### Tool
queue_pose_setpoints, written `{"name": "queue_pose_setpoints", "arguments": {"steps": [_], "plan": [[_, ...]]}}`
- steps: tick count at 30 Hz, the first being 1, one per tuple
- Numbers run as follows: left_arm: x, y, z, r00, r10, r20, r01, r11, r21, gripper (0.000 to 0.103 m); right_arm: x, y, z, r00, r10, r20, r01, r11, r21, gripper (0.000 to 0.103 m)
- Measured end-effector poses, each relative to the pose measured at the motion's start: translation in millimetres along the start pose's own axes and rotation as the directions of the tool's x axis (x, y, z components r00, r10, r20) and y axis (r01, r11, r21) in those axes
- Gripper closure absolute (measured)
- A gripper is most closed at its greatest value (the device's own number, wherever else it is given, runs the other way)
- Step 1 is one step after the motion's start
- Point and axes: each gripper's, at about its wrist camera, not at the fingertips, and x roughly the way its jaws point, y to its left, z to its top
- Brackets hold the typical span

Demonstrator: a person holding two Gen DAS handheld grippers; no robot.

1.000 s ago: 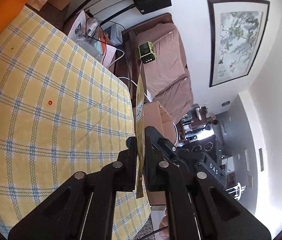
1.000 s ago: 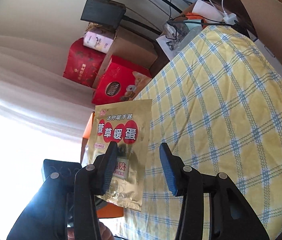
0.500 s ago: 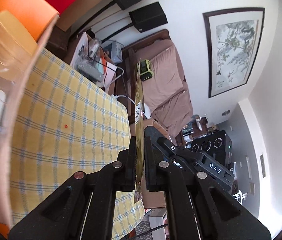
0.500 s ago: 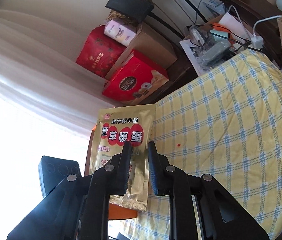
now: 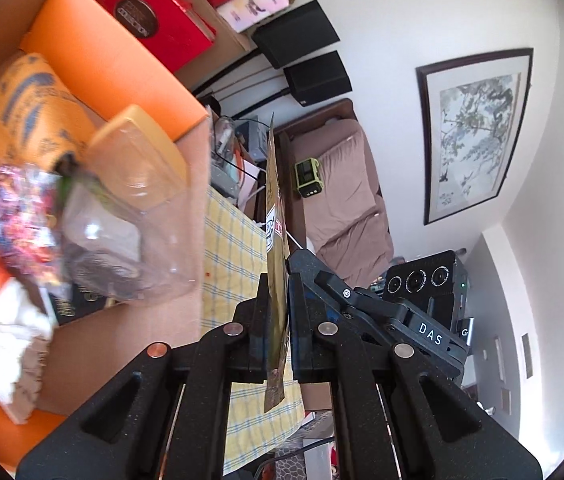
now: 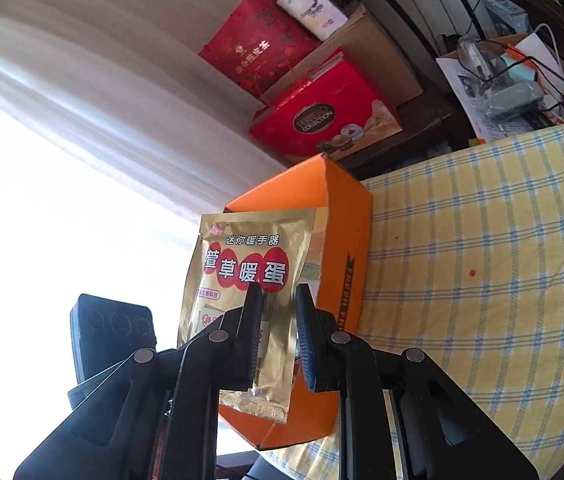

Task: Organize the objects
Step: 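Carry the gold sachet pack with the left tool toward the cardboard box, then open the left tool to drop the sachet pack into the box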

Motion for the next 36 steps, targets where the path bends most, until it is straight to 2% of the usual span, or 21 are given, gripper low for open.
{"name": "queue_pose_setpoints", "arguments": {"steps": [14, 17, 18, 19, 21, 22, 24, 26, 29, 36], "plan": [[-73, 50, 10, 0.996, 0.057, 0.065, -0.054, 0.997, -0.054, 0.097, 78, 51, -25, 0.992, 0.014, -0.122, -0.023, 0.997, -0.074, 0.085], [-84, 62, 12, 0.994, 0.087, 0.065, -0.083, 0.995, -0.058, 0.094, 96, 59, -31, 0.989, 0.0, -0.146, -0.014, 0.996, -0.093, 0.085], [-88, 65, 13, 0.992, 0.108, 0.07, -0.105, 0.993, -0.054, 0.09, 101, 60, -33, 0.988, -0.009, -0.152, -0.006, 0.995, -0.101, 0.085], [-91, 67, 14, 0.987, 0.142, 0.073, -0.139, 0.989, -0.044, 0.079, 105, 62, -34, 0.988, -0.019, -0.156, 0.002, 0.994, -0.107, 0.085], [-98, 71, 15, 0.977, 0.199, 0.081, -0.197, 0.98, -0.033, 0.062, 111, 62, -37, 0.986, -0.041, -0.161, 0.022, 0.993, -0.12, 0.085], [-101, 73, 15, 0.973, 0.216, 0.081, -0.214, 0.976, -0.032, 0.059, 112, 61, -38, 0.986, -0.049, -0.162, 0.029, 0.992, -0.125, 0.085], [-104, 74, 17, 0.965, 0.251, 0.072, -0.251, 0.968, -0.015, 0.056, 113, 59, -39, 0.985, -0.06, -0.163, 0.038, 0.991, -0.132, 0.085], [-109, 71, 16, 0.945, 0.316, 0.082, -0.318, 0.948, 0.019, 0.052, 110, 58, -39, 0.985, -0.071, -0.158, 0.049, 0.988, -0.144, 0.085], [-113, 61, 13, 0.924, 0.37, 0.097, -0.378, 0.922, 0.082, 0.049, 103, 58, -40, 0.986, -0.091, -0.143, 0.067, 0.984, -0.165, 0.085], [-120, 21, 4, 0.895, 0.419, 0.152, -0.443, 0.874, 0.199, 0.039, 87, 71, -41, 0.979, -0.182, -0.087, 0.154, 0.953, -0.26, 0.085]]}}
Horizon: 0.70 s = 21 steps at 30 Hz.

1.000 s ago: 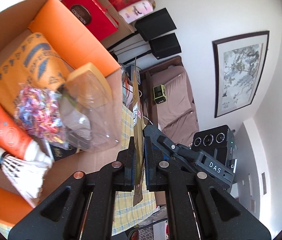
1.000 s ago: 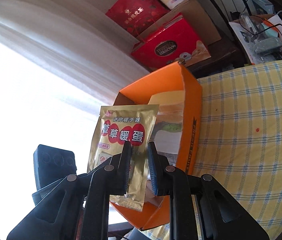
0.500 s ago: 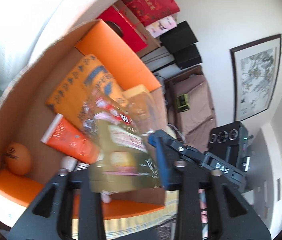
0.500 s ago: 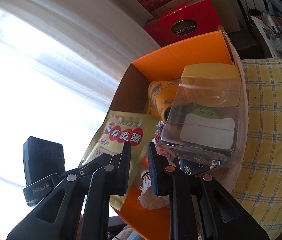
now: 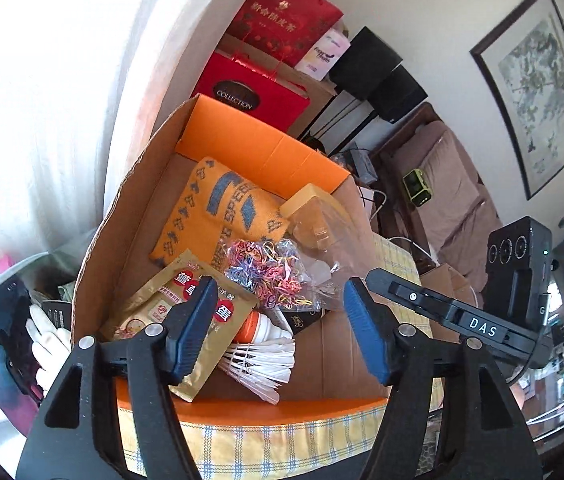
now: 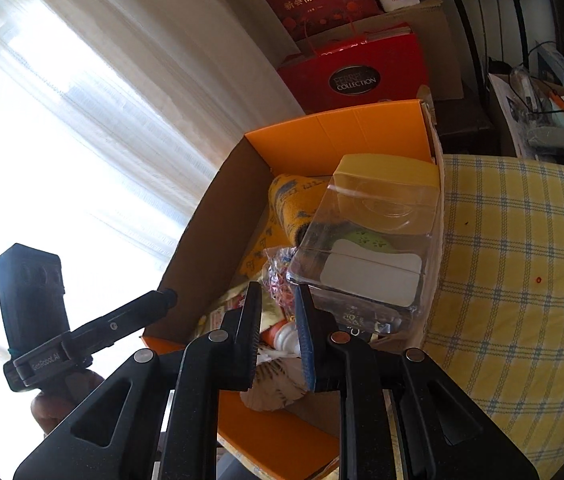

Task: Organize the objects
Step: 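Open the left tool to drop the sachet pack into the box, then withdraw both tools from the box back over the table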

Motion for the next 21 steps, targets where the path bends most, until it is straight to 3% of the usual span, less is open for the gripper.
{"name": "queue_pose_setpoints", "arguments": {"steps": [2, 6, 13, 21], "plan": [[-6, -11, 0, 0.999, 0.038, 0.022, -0.039, 0.998, 0.041, 0.036, -5, 5, -2, 0.999, -0.032, 0.011, 0.032, 0.999, -0.033, 0.083], [-12, -30, -4, 0.992, 0.114, 0.054, -0.12, 0.985, 0.122, 0.027, -17, 14, -5, 0.994, -0.105, 0.044, 0.109, 0.99, -0.093, 0.064], [-13, -43, -13, 0.983, 0.167, 0.077, -0.178, 0.97, 0.163, 0.021, -28, 20, -14, 0.982, -0.174, 0.077, 0.184, 0.974, -0.136, 0.057], [-14, -58, -25, 0.968, 0.224, 0.109, -0.243, 0.946, 0.214, 0.014, -36, 15, -28, 0.964, -0.244, 0.102, 0.257, 0.955, -0.151, 0.035]]}}
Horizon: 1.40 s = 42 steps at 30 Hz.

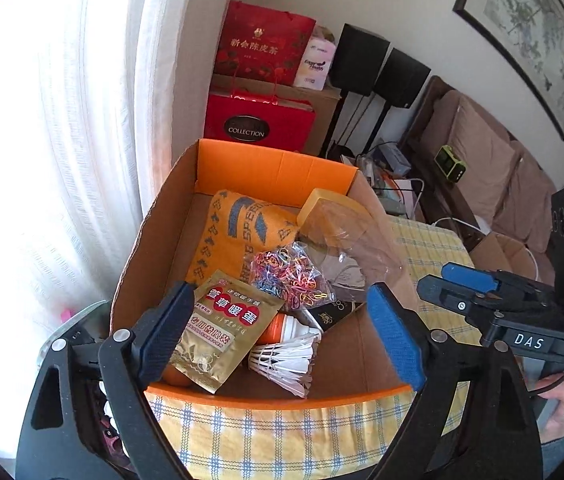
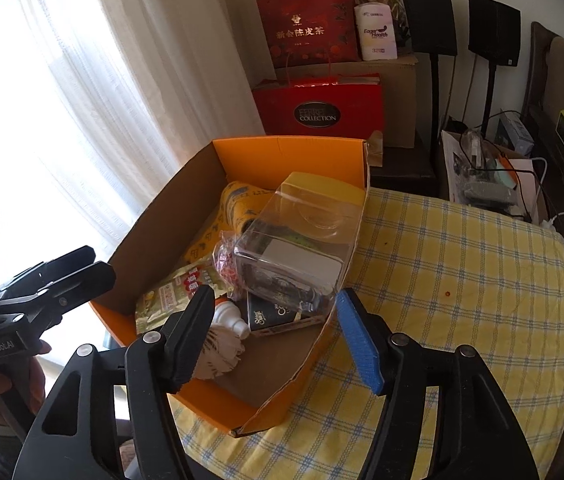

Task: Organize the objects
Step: 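Withdraw both tools from the box back over the table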

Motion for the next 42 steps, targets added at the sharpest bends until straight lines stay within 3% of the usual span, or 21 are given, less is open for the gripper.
{"name": "queue_pose_setpoints", "arguments": {"steps": [3, 10, 12, 25, 30, 34, 42], "plan": [[0, -6, -2, 1.0, 0.015, 0.007, -0.015, 1.0, 0.015, 0.01, -5, -3, -6, 1.0, -0.029, 0.007, 0.029, 1.0, -0.003, 0.023], [-3, -27, -12, 0.997, 0.075, 0.024, -0.076, 0.995, 0.07, 0.0, -18, -14, -17, 0.995, -0.097, 0.022, 0.097, 0.995, -0.003, 0.011], [-3, -32, -15, 0.996, 0.085, 0.026, -0.087, 0.993, 0.081, 0.0, -22, -18, -20, 0.993, -0.11, 0.031, 0.109, 0.994, 0.005, 0.0], [-12, -57, -35, 0.982, 0.147, 0.115, -0.159, 0.982, 0.106, 0.0, -45, -34, -54, 0.969, -0.237, 0.075, 0.234, 0.971, 0.043, 0.0], [-8, -63, -48, 0.962, 0.258, 0.093, -0.269, 0.954, 0.135, 0.0, -58, -36, -68, 0.958, -0.271, 0.098, 0.265, 0.962, 0.067, 0.0], [-8, -62, -60, 0.978, 0.199, 0.058, -0.204, 0.973, 0.109, 0.0, -72, -38, -80, 0.952, -0.281, 0.124, 0.27, 0.958, 0.1, 0.0], [-23, -68, -74, 0.981, 0.178, 0.073, -0.185, 0.977, 0.107, 0.0, -98, -28, -100, 0.92, -0.356, 0.165, 0.344, 0.934, 0.098, 0.0]]}}
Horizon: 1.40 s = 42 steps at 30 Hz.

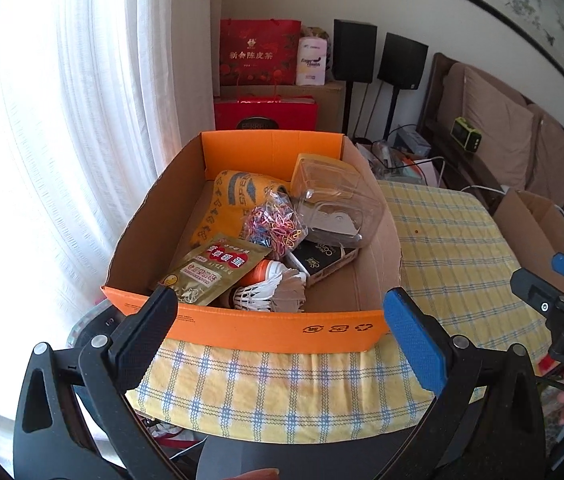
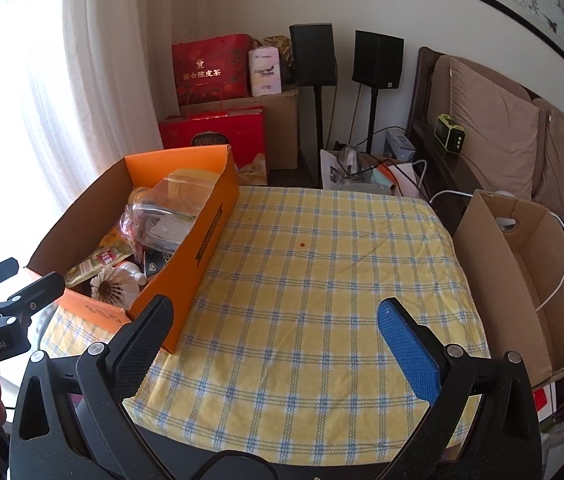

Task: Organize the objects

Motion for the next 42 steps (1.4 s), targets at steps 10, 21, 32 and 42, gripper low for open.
{"name": "queue_pose_setpoints", "arguments": {"steps": [10, 21, 32, 42], "plan": [[-8, -7, -16, 1.0, -0.015, -0.004, 0.015, 1.0, 0.008, 0.0, -10, 4, -19, 1.0, -0.025, 0.004, 0.026, 1.0, -0.013, 0.0], [-6, -11, -17, 1.0, 0.002, 0.003, -0.002, 1.0, 0.01, 0.0, -11, -3, -21, 0.999, -0.04, 0.013, 0.04, 0.999, 0.017, 0.0], [-6, -10, -17, 1.0, 0.006, 0.013, -0.006, 1.0, 0.004, 0.0, -12, -3, -21, 0.999, -0.041, 0.015, 0.04, 0.999, 0.015, 0.0], [-5, -12, -16, 1.0, 0.01, 0.012, -0.01, 1.0, 0.004, 0.0, -12, -4, -22, 0.999, -0.039, 0.013, 0.038, 0.999, 0.018, 0.0]]}}
